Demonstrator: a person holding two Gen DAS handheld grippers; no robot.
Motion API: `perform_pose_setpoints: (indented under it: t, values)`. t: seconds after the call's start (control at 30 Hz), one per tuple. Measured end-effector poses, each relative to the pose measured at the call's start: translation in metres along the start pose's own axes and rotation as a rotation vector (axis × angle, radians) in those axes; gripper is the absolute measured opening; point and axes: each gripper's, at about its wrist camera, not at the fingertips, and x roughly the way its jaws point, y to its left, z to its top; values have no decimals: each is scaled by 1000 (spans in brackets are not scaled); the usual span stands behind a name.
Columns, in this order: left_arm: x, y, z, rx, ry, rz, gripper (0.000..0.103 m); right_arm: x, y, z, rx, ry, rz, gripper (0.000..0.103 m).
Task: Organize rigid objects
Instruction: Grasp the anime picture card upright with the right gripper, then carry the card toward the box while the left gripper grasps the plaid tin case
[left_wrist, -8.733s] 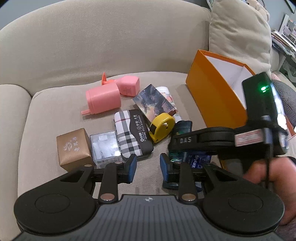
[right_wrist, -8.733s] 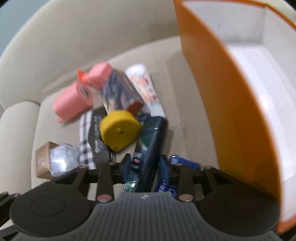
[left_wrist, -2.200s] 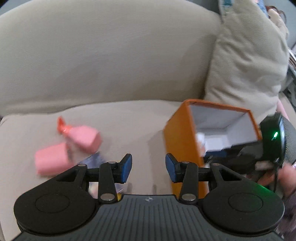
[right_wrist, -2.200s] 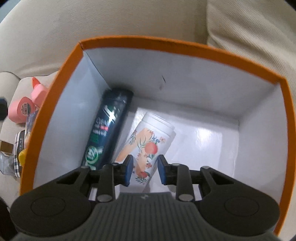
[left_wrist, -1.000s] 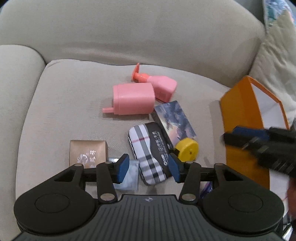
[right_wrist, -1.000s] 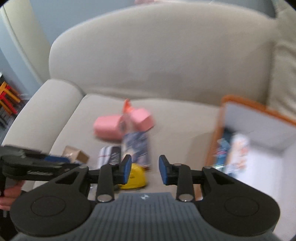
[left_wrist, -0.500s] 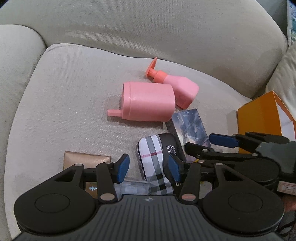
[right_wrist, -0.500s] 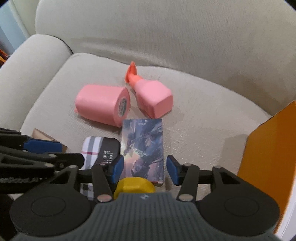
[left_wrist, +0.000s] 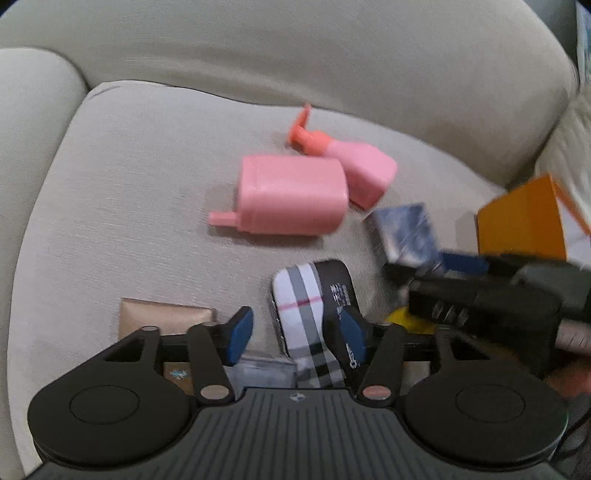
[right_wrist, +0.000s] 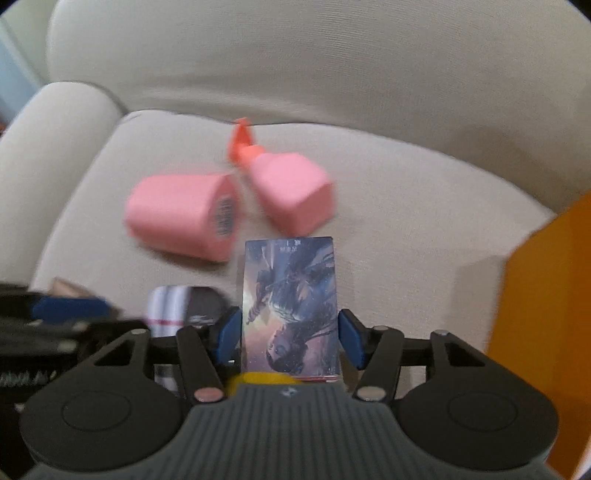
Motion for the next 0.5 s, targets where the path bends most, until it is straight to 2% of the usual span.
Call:
perform_pose_setpoints:
  t: [0.07,0.17,0.33,0.43,0.5]
  values:
    - [5,-8,-1,11,19,12,76,-1,-14,0,30,10,1,58]
    - [17,-20,1,14,74,40,76,0,-26,-3,55,30,28,58]
    - [32,-27,3,-49,122,103,74,0,-31,-7,59,33,34,58]
    - [36,-26,3,-84,131,112,74,1,-33,-8,68,35,29,59]
    - [38,-28,2,-87,128,117,79,2,-35,-6,85,41,39,60]
